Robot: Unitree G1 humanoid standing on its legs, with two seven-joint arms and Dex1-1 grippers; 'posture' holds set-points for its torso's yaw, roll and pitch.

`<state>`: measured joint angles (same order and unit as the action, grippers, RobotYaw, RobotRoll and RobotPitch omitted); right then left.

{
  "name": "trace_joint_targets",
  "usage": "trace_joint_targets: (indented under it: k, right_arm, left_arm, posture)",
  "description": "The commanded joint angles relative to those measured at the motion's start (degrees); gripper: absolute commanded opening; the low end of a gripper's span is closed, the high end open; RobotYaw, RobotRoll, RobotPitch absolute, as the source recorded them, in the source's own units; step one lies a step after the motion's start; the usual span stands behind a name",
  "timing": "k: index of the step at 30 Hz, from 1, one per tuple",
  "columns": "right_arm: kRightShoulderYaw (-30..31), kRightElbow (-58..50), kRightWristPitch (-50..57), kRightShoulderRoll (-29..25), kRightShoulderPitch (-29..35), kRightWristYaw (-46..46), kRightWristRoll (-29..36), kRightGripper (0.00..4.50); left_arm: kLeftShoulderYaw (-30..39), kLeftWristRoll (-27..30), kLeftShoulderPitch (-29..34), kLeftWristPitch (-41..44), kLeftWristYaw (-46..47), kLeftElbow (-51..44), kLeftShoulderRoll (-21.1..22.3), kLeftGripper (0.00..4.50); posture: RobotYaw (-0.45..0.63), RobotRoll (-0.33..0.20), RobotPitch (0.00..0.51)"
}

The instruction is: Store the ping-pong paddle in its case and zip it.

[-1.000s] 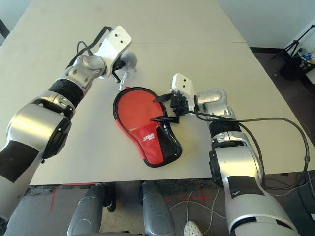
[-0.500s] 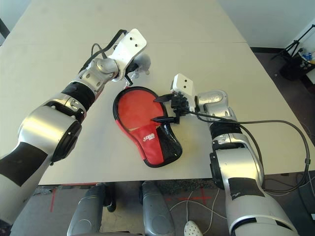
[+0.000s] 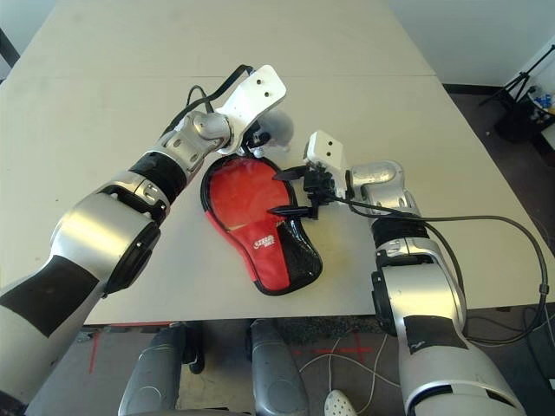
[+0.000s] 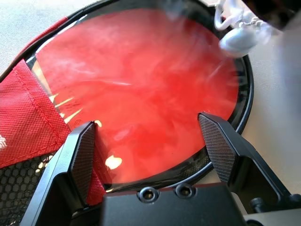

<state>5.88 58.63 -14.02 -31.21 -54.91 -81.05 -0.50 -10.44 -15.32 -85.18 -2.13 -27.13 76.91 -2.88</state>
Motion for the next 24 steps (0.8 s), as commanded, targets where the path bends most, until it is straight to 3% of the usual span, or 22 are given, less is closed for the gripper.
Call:
trace_joint_targets:
  k: [1,13,24]
  right_arm:
    - [3.5,2.8,0.7,1.5,3.8,1.7,-3.6,4.50]
    - [3.6,3.1,0.6,1.9,3.7,2.2,-3.8,4.50]
    - [3.5,3.0,0.5,1.5,4.1,1.8,-3.7,4.50]
  left_arm:
    - [0.6,0.6,-1.3,-1.6,-0.8,-1.1,-1.6,4.46]
    - [1.6,0.1,-2.2,-1.6,0.3,-0.8,0.8,4.46]
    - [1.1,-1.6,-4.3,-2.3,0.4,-0.4,12.7,4.46]
  posture:
    - [-0.09,0.000,0.264]
    - [-0.08,0.000,0.264]
    - [-0.06,0.000,0.272]
